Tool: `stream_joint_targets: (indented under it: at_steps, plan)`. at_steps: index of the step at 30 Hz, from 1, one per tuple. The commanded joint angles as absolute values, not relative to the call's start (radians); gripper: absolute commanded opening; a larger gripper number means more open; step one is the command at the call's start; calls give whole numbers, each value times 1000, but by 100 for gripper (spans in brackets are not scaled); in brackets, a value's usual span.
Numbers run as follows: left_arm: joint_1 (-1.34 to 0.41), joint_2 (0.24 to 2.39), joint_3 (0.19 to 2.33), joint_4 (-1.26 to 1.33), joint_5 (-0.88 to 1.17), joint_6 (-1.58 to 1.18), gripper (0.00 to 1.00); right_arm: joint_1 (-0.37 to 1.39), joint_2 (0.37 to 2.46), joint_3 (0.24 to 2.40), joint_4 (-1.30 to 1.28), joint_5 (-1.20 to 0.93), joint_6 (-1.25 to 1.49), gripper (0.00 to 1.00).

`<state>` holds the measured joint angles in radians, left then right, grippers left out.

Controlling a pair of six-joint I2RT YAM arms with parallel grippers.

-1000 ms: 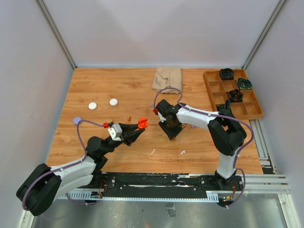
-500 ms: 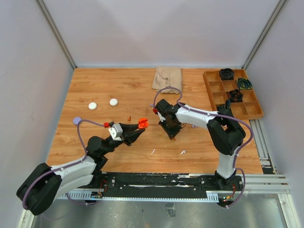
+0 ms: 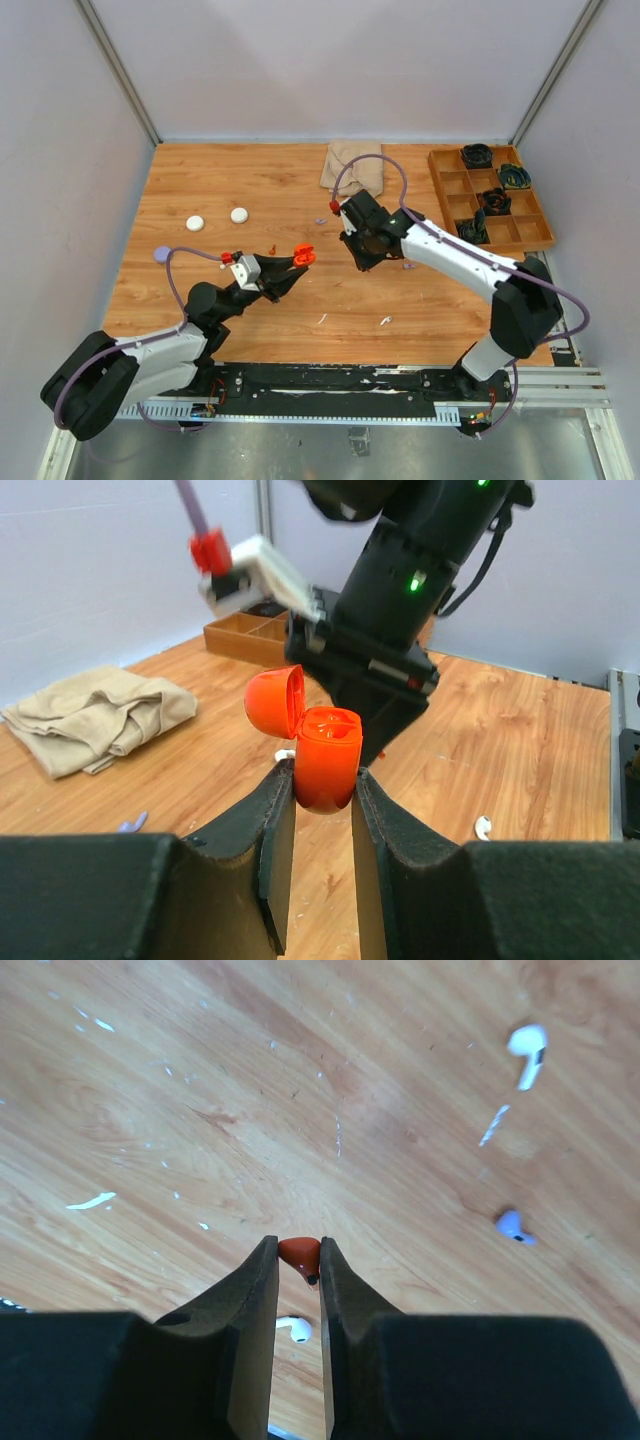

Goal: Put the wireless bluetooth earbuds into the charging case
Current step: Pick up the earbud from the center of the board, then place the earbud in the charging case.

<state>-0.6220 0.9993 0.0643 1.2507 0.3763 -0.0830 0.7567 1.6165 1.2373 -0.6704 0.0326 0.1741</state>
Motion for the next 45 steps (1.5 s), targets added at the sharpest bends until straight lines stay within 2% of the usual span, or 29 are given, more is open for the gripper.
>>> stream_joint_targets:
  at_steps: [1,8,21,32,45]
  plan:
    - [-615,1051,106,1376,383,-88,0,771,1508,1302,-670,96,148,12]
    - [-615,1131,134,1484,429,-50,0,794,1333,1316,-576,128,133,8]
    - [-615,1283,181,1675,483,-80,0,924,1122,1186,-233,101,151,9]
    - [-615,1324,207,1717,489,-108,0,1020,1107,1076,-8,53,183,8]
    - [-615,1319,207,1750,486,-139,0,1055,1134,998,100,87,220,6]
